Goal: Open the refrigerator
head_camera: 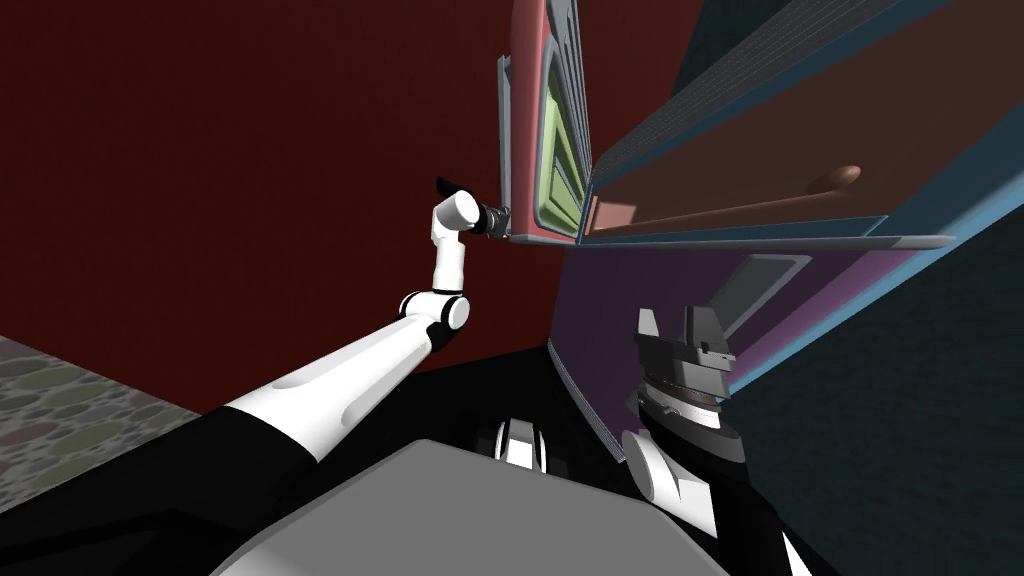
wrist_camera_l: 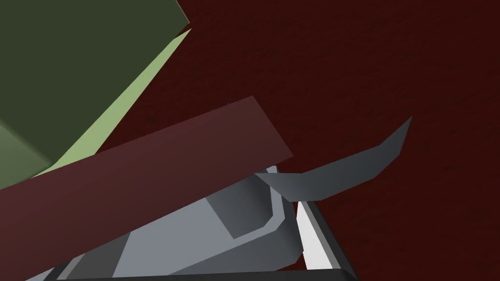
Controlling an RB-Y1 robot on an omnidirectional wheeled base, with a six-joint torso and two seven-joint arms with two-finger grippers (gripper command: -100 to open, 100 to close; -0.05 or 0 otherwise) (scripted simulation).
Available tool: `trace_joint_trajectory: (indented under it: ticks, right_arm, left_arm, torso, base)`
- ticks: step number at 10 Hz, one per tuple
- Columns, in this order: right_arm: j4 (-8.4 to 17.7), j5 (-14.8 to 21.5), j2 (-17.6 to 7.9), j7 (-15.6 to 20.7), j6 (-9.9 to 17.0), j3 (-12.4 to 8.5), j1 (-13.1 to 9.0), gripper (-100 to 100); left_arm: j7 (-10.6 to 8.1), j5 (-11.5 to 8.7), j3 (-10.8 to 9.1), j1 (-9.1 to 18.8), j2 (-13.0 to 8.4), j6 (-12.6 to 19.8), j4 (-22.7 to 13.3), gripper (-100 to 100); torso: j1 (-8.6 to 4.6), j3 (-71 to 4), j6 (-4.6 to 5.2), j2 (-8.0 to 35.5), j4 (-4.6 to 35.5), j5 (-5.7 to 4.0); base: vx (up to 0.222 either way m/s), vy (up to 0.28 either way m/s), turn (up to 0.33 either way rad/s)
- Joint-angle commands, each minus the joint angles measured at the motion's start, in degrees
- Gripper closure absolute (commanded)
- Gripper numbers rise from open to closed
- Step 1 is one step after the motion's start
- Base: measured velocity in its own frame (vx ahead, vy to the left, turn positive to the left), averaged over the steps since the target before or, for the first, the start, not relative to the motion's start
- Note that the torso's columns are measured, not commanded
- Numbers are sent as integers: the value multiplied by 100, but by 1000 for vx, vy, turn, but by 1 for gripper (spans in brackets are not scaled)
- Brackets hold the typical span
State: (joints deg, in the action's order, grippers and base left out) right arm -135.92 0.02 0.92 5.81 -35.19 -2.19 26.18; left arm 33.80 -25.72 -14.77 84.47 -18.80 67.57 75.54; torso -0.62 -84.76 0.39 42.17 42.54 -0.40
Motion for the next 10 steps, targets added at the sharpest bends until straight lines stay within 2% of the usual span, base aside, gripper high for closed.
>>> trace_joint_trajectory:
  ticks: [1, 2, 3, 4, 6, 7, 8, 9, 10]
  right_arm:
    - [0, 0, 0, 0, 0, 0, 0, 0]
    - [0, 0, 1, 0, 0, 1, 0, 0]
    - [0, 0, 1, 0, 0, 0, 0, 0]
    - [0, 0, 1, 0, 0, 0, 0, 0]
    - [0, 0, 0, 0, 0, 0, 0, 0]
    - [0, 0, 1, 0, 0, 1, 0, 0]
    - [0, 0, 0, 0, 0, 0, 0, 0]
    - [0, 0, 0, 0, 0, 0, 0, 0]
    - [0, 0, 0, 0, 0, 0, 0, 0]
  left_arm:
    - [125, -123, -19, 110, -35, -300, -400, 100]
    - [360, -363, -56, 229, -124, -514, -640, 100]
    - [360, -363, -56, 229, -124, -606, -896, 100]
    - [594, -603, -93, 348, -214, -782, -1111, 100]
    - [594, -603, -93, 348, -214, -911, -1391, 100]
    - [829, -843, -130, 468, -303, -1140, -1611, 100]
    - [829, -843, -130, 468, -303, -1216, -1850, 100]
    - [1063, -1083, -167, 587, -392, -1375, -2027, 100]
    - [1063, -1083, -167, 587, -392, -1522, -2244, 100]
  torso:
    - [-3, 8, -5, 5, 0, 3]
    - [-17, 7, -12, 5, -9, 1]
    - [-5, -4, -1, 0, 3, -2]
    - [-3, 1, -3, -1, -8, 3]
    - [18, 15, -8, 9, -6, 18]
    - [14, 12, -17, 5, -14, 20]
    - [23, 4, -9, 6, 5, 14]
    - [24, 10, -16, 8, -5, 20]
    - [38, 15, -16, 13, 0, 25]
  base:
    - [18, 43, 1]
    - [12, 75, -46]
    - [4, 94, -50]
    - [-25, 119, -57]
    - [9, 88, -41]
    - [14, 89, -52]
    - [14, 106, -52]
    - [3, 138, -76]
    - [0, 124, -64]
